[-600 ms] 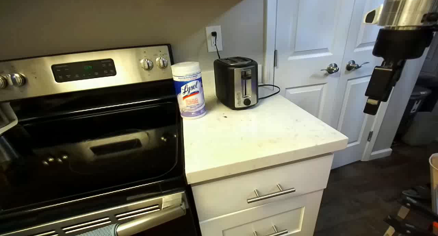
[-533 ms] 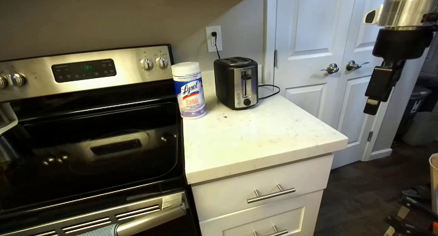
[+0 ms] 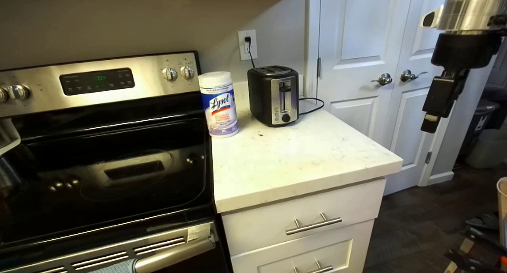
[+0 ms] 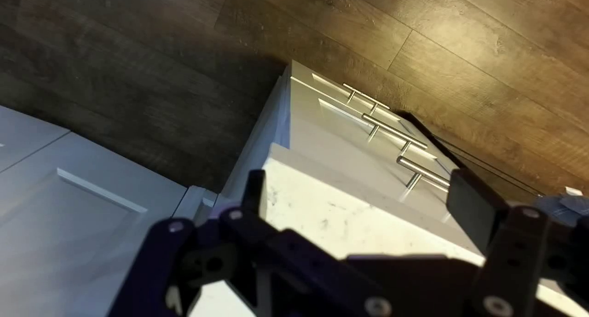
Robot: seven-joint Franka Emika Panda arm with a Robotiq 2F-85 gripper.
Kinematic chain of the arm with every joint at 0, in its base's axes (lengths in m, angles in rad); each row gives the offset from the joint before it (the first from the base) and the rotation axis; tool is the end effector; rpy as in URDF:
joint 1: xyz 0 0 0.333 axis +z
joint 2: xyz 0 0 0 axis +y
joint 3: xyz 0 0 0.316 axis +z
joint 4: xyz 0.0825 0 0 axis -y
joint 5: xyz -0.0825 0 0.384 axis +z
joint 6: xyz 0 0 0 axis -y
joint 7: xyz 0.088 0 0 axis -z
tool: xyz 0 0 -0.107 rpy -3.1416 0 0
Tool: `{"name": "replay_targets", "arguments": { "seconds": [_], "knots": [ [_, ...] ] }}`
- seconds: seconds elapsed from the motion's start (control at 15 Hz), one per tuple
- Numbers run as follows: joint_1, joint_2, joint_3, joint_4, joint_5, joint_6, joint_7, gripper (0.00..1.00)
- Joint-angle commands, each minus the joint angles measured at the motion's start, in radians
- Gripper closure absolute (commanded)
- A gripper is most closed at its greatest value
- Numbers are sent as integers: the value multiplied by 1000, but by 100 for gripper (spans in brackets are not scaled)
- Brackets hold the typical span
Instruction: Push down the toaster lever
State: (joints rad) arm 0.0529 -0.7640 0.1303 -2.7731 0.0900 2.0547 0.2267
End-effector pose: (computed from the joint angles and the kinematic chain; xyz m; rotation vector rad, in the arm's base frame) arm 0.3116 0.0595 0.4251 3.1341 -0.1848 0.0692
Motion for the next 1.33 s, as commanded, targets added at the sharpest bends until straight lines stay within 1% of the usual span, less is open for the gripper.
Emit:
{"name": "replay_targets", "arguments": {
  "seconds": [0.0,0.2,0.33,0.6,0.87,1.0,1.13,1.27],
  "knots": [
    [-1,0,0,2,0,-3,-1,0],
    [-10,15,-1,6,4,28,12,0],
    [-25,45,-10,14,9,99,20,0],
    [-58,170,-58,58,34,289,22,0],
    [-52,328,-98,138,81,448,22,0],
    [-48,404,-108,199,107,494,27,0],
    [-45,468,-111,268,130,514,33,0],
    [-45,528,-113,348,149,491,41,0]
  ]
}}
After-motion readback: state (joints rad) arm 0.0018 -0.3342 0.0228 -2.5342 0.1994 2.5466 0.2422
